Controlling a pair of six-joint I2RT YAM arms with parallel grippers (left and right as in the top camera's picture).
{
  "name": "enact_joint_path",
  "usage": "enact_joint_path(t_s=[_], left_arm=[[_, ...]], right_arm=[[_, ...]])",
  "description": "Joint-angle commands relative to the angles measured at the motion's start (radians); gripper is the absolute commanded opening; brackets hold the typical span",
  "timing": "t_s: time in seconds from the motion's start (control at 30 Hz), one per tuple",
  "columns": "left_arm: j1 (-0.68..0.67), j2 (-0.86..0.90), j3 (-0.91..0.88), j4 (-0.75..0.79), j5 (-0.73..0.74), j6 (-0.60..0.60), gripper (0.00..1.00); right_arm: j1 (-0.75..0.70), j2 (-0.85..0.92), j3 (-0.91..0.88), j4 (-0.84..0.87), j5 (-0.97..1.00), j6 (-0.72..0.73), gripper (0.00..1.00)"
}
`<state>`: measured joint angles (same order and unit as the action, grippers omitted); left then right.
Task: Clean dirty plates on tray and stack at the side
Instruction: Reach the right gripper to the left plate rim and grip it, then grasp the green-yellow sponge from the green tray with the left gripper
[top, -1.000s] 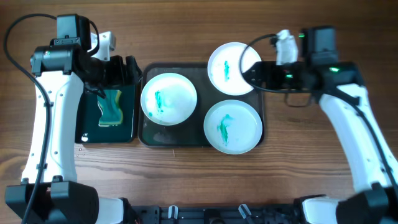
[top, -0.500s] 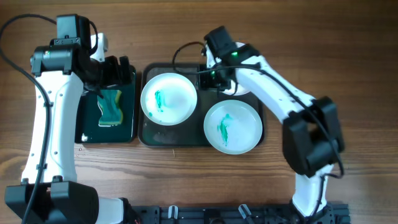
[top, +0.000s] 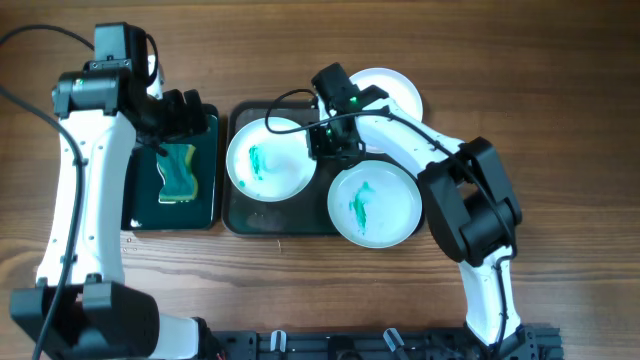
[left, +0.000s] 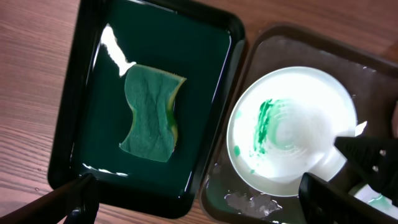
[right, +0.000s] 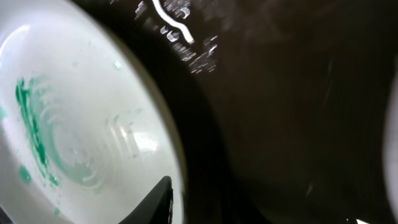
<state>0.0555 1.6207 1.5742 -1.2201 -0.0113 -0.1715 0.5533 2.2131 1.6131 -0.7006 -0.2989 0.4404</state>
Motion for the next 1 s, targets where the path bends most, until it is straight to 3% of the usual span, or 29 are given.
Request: enact_joint_path(t_s=[0.0,0.37,0.7,0.77,0.97], left_arm=[[0.016,0.069,0.016,-0.007,-0.016,-0.028,1.0],[0.122,0.225,0.016,-0.003,-0.017,-0.045,0.98],[0.13,0.381,-0.024,0.013,-0.009,0.064,0.63],[0.13,0.383,-0.09,0.079,-0.016,0.116,0.63],[0.13,0.383,-0.198,0.21,-0.024,0.116,0.57]], right_arm=[[0.024,0.041,0.014,-0.003,-0.013,-0.017,0.07],[0.023,0.042,0.014,-0.018,0.031,0.016,0.04],[0.023,0.042,0.014,-0.019,0.031,0.031,0.04],[0.023,0.042,0.014,-0.019,0.031,0.031,0.04],[0.023,0.042,0.014,-0.019,0.031,0.031,0.04]])
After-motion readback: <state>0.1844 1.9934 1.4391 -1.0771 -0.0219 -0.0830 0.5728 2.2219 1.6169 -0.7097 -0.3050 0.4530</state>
